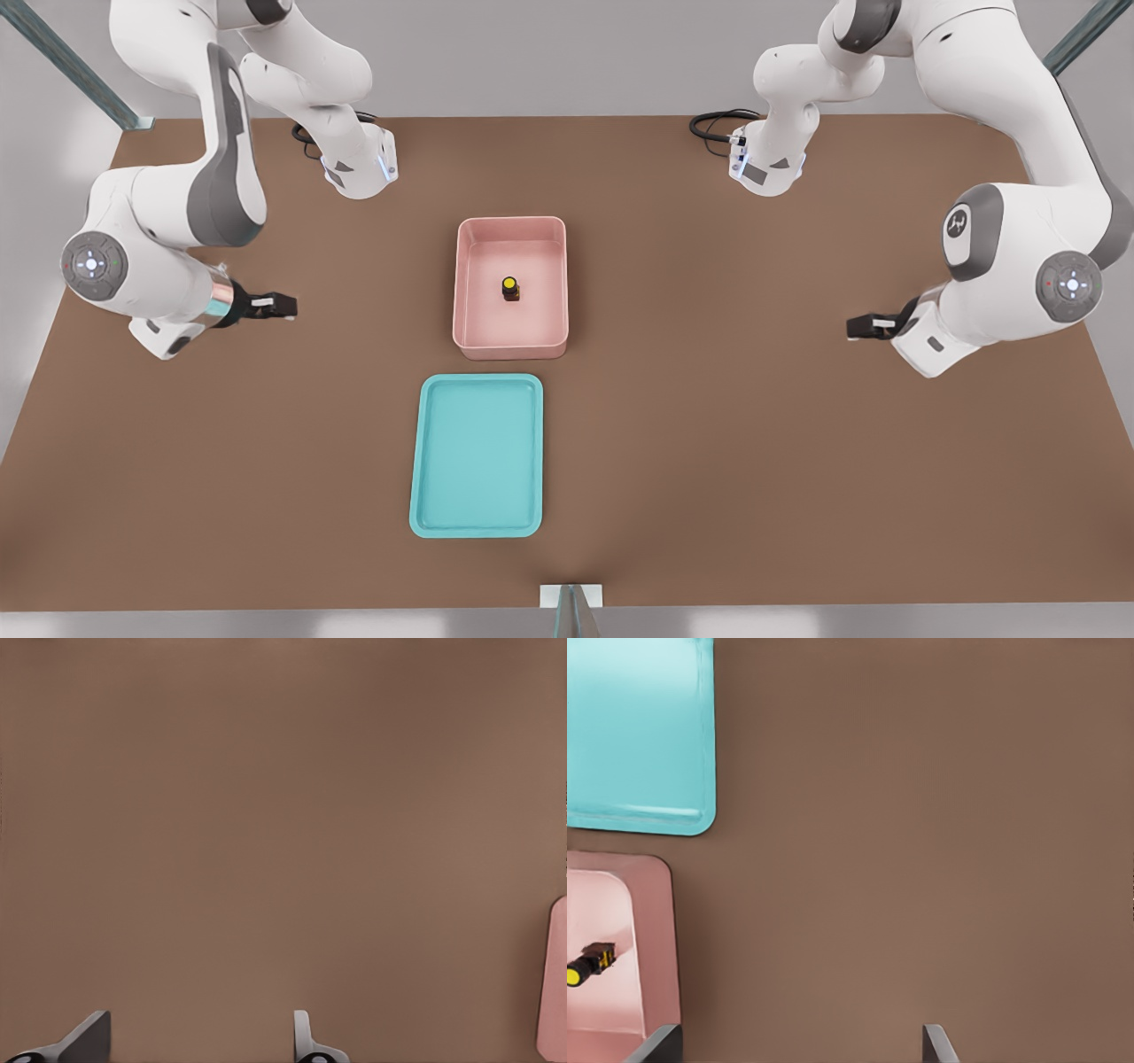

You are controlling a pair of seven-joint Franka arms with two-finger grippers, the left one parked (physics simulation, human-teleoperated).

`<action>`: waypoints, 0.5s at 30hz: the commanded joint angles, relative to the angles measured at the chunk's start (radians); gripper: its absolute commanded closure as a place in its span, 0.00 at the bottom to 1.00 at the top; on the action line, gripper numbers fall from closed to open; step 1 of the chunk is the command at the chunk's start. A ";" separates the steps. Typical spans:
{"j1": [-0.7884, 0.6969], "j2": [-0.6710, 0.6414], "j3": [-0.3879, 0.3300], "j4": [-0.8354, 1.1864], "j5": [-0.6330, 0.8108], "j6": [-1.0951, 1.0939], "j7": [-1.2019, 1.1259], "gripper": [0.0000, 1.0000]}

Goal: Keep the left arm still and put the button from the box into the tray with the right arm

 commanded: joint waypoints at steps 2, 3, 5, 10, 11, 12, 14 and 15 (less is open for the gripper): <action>-0.001 0.001 -0.003 0.000 -0.028 0.126 -0.008 0.00; 0.032 0.001 0.003 0.000 -0.020 0.123 0.011 0.00; 0.193 0.001 0.003 0.000 -0.019 0.107 0.181 0.00; 0.511 0.061 0.008 0.009 0.007 0.152 0.574 0.00; 0.516 0.054 0.018 -0.058 0.044 0.270 0.633 0.00; 0.520 0.024 0.024 -0.171 0.103 0.400 0.713 0.00; 0.529 0.047 0.052 -0.196 0.089 0.416 0.847 0.00; 0.536 0.046 0.052 -0.242 0.103 0.485 0.859 0.00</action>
